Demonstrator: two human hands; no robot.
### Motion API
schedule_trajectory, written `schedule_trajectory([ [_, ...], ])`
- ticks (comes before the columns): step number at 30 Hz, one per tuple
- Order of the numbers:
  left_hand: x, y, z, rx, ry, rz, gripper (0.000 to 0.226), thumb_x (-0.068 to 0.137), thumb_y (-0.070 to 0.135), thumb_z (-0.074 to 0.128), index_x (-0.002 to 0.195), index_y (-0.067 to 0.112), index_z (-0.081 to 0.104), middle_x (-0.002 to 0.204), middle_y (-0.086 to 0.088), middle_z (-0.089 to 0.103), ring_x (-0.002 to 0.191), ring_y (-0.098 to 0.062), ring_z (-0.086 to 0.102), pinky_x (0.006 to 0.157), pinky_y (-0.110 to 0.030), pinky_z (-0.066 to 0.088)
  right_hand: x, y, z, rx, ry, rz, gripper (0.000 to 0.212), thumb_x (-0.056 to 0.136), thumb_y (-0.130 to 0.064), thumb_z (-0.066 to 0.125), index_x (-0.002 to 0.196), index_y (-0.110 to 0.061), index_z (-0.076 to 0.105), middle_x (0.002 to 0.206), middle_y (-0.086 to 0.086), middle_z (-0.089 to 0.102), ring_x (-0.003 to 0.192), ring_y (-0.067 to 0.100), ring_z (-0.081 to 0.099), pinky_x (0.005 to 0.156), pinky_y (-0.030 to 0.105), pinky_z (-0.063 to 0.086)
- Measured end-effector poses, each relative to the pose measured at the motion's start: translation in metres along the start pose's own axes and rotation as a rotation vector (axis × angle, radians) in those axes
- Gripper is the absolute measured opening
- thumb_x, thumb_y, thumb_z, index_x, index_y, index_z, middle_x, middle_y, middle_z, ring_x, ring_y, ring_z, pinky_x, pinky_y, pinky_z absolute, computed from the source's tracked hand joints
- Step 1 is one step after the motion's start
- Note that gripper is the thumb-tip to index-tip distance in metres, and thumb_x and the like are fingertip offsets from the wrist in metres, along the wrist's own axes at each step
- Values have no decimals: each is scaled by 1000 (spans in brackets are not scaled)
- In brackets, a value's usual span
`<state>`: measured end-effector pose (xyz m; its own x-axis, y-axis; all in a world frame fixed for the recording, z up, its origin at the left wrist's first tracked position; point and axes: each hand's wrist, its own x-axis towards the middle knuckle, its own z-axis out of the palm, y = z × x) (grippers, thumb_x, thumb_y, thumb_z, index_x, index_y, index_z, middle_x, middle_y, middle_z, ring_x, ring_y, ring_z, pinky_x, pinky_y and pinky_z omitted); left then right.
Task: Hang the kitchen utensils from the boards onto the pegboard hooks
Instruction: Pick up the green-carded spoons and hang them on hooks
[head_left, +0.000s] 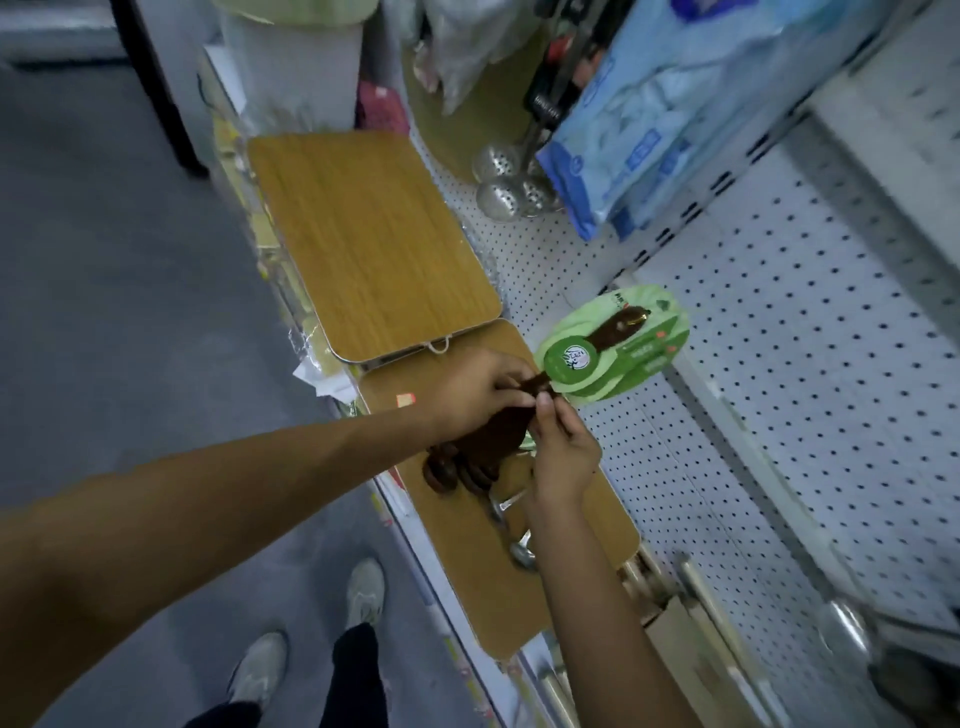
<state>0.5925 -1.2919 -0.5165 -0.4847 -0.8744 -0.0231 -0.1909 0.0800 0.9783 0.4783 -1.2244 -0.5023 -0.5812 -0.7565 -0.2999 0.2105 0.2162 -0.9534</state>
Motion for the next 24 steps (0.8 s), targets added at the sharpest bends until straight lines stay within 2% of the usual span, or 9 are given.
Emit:
schedule_trajectory([
  [2,-24,31,5,-79,-35,-10,5,87,10,73,88,15,74,88,-7,76,88,-24,73,80,-35,56,-29,-21,-17,27,16,-21,22,89,-3,66,109,4,69,79,-2,76,78,9,69,74,22,57],
  [4,-48,62,12,-115,-40,10,16,86,9,75,83,25,75,86,-2,75,85,-18,72,80,-36,56,-60,-41,-34,39,42,-62,24,86,-3,69,109,4,70,96,14,75,89,20,67,87,35,56],
  [6,-71,92,23,-153,-56,46,27,84,6,76,76,32,75,81,2,74,80,-10,68,78,-33,53,-88,-61,-55,72,95,-88,17,84,-2,70,101,-4,72,105,21,71,93,23,65,93,39,53],
  [11,-123,152,59,-87,-197,99,37,81,7,79,70,42,73,72,10,71,71,-1,64,69,-20,48,-147,-90,-123,-7,148,-201,16,85,-7,72,89,-22,75,92,3,77,89,17,71,90,35,56],
  [14,-146,178,84,-26,-311,114,22,80,12,81,74,32,71,70,5,66,67,-10,64,68,-26,48,-180,-101,-165,2,205,-212,17,83,-7,74,89,-23,75,90,2,77,93,23,71,92,38,55],
  [15,-154,187,93,-30,-335,122,22,79,10,81,74,28,70,68,5,62,64,-9,59,66,-23,46,-190,-104,-179,18,229,-217,19,82,-5,74,87,-24,74,87,1,76,91,24,71,91,37,54],
  [18,-175,210,124,-43,-394,123,17,76,3,82,82,14,70,68,4,61,66,-7,56,70,-18,46,-219,-110,-223,53,299,-223,19,79,-1,76,85,-19,73,91,12,75,91,27,70,92,39,54],
  [22,-195,228,169,-38,-426,66,42,67,5,89,101,22,70,67,3,69,70,-8,68,76,-22,54,-250,-109,-282,93,311,-229,16,77,5,75,89,-5,69,79,13,72,77,20,69,82,34,54],
  [24,-205,234,195,-30,-439,60,52,65,6,90,109,20,66,69,-1,70,70,-11,69,74,-21,54,-262,-103,-312,115,327,-225,24,76,6,76,96,6,64,78,14,71,78,20,69,83,35,54],
])
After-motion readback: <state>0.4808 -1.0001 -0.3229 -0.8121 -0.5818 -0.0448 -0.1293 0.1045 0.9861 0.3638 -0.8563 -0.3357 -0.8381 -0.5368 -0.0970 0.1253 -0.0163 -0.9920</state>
